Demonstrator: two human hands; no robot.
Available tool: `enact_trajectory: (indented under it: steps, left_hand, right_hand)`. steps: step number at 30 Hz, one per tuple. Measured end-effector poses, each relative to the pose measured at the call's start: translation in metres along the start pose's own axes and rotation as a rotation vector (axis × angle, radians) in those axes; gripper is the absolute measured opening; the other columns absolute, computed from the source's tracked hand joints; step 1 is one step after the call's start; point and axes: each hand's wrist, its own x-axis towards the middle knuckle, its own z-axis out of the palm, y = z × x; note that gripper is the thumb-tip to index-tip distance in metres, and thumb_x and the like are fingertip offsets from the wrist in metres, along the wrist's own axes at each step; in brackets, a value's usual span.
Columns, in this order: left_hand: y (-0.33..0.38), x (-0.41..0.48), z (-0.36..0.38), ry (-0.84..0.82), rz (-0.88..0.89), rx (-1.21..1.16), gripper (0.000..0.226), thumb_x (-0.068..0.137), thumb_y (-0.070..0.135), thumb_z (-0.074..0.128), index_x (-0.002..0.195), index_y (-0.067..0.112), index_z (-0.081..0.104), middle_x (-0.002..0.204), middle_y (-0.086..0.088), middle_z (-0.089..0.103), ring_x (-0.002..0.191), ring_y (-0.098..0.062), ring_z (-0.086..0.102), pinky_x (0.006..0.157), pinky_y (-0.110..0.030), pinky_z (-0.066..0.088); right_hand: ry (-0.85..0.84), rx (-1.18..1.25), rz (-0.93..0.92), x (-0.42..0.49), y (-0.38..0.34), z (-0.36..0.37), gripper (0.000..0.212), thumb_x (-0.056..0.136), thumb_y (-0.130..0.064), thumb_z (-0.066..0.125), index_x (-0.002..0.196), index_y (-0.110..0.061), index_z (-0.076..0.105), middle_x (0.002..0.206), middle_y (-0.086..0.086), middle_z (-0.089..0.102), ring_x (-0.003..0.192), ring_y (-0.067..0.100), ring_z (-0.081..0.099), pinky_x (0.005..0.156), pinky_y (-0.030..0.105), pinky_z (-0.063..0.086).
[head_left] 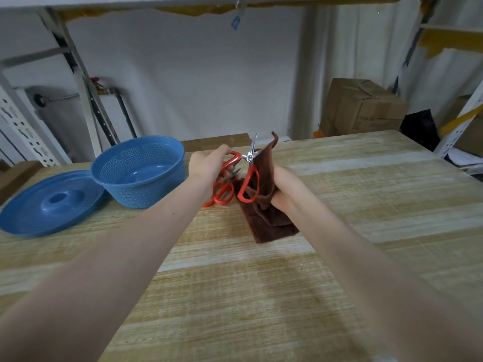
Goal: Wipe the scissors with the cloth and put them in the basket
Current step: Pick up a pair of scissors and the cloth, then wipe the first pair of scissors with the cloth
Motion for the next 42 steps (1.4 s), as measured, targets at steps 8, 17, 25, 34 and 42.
enact_trajectory:
  steps: [8,17,25,34,42]
  left_hand:
    - [-0.006,-0.004,0.009,-0.025,0.000,0.021,0.023,0.087,0.027,0.063,0.076,0.007,0.065,0.046,-0.001,0.058,0.045,-0.012,0.050,0.057,-0.027,0.045]
    - [-0.001,-0.009,0.010,-0.048,0.043,0.068,0.029,0.086,0.020,0.060,0.059,0.012,0.055,0.044,0.001,0.053,0.038,-0.011,0.037,0.043,-0.023,0.033]
    - [0.002,-0.007,0.007,-0.010,0.064,0.097,0.026,0.087,0.023,0.059,0.063,0.013,0.056,0.041,0.005,0.052,0.029,-0.004,0.034,0.040,-0.019,0.030]
    - [-0.006,-0.009,0.001,-0.028,-0.016,0.026,0.025,0.089,0.023,0.056,0.066,0.014,0.055,0.037,0.005,0.045,0.031,-0.007,0.032,0.038,-0.022,0.027]
    - [-0.017,-0.009,-0.007,-0.069,-0.046,-0.045,0.025,0.089,0.020,0.058,0.065,0.014,0.056,0.043,0.003,0.048,0.036,-0.009,0.034,0.042,-0.023,0.027]
  right_hand:
    - [-0.010,-0.040,-0.089,0.001,0.010,-0.009,0.025,0.086,-0.028,0.073,0.102,-0.009,0.073,0.094,0.013,0.074,0.090,0.032,0.072,0.086,0.046,0.057]
    - [0.114,-0.010,-0.170,0.001,0.020,0.002,0.025,0.091,-0.025,0.067,0.100,-0.001,0.069,0.075,0.005,0.068,0.067,0.020,0.067,0.066,0.029,0.053]
    - [0.121,0.043,-0.096,0.005,0.015,0.008,0.021,0.089,-0.026,0.069,0.086,-0.006,0.072,0.072,0.008,0.071,0.072,0.026,0.070,0.085,0.044,0.058]
    - [0.131,0.152,-0.014,0.012,0.018,0.005,0.033,0.088,-0.040,0.066,0.098,-0.010,0.075,0.092,0.009,0.076,0.086,0.029,0.073,0.089,0.046,0.056]
    - [0.005,-0.020,0.018,0.006,0.019,-0.001,0.050,0.069,-0.037,0.085,0.106,-0.006,0.073,0.097,0.012,0.075,0.087,0.030,0.073,0.086,0.044,0.058]
